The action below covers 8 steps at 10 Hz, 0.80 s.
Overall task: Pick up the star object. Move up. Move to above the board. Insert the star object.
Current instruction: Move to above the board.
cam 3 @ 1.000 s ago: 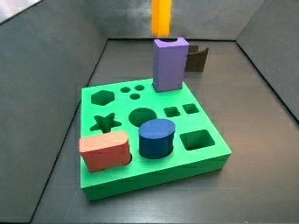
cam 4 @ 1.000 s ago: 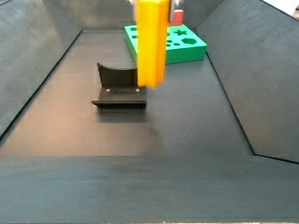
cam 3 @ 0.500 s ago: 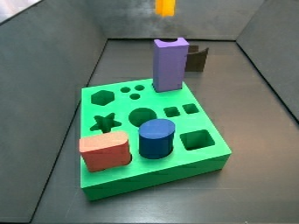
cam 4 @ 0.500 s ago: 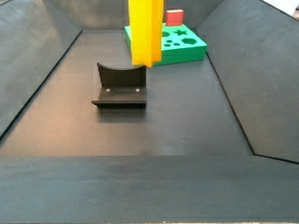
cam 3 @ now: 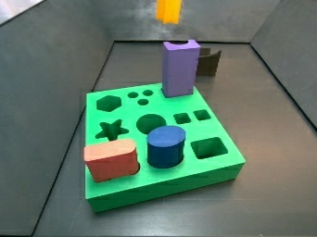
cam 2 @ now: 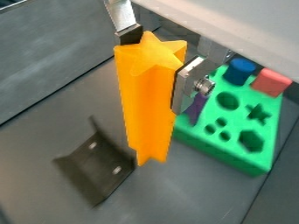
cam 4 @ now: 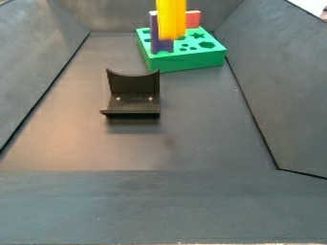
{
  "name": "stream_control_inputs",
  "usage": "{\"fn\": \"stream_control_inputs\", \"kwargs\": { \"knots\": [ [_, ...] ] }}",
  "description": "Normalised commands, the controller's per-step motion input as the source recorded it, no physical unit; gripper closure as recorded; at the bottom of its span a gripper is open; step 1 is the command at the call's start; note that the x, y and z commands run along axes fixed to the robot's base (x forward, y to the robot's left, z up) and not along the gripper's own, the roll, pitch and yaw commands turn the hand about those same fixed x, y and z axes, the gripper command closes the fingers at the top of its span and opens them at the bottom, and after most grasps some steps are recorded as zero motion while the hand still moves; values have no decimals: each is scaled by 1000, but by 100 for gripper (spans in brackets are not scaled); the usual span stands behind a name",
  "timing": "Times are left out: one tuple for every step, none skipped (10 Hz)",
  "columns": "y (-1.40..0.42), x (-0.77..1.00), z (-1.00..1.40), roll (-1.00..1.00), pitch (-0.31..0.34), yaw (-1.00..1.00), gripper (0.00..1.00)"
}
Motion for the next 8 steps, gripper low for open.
{"fn": "stream_control_inputs", "kwargs": {
  "knots": [
    [-1000,-169,198,-28,17,-10,100],
    [-1000,-171,198,-24,10,-2,100],
    [-1000,-174,203,-4,11,6,100],
    [-1000,-172,206,-26,12,3,100],
    [-1000,-172,212,1,14,4,100],
    [-1000,-170,226,6,20,10,100],
    [-1000,-154,248,-9,36,7,100],
    [-814,-115,211,6,48,6,100]
  ]
}}
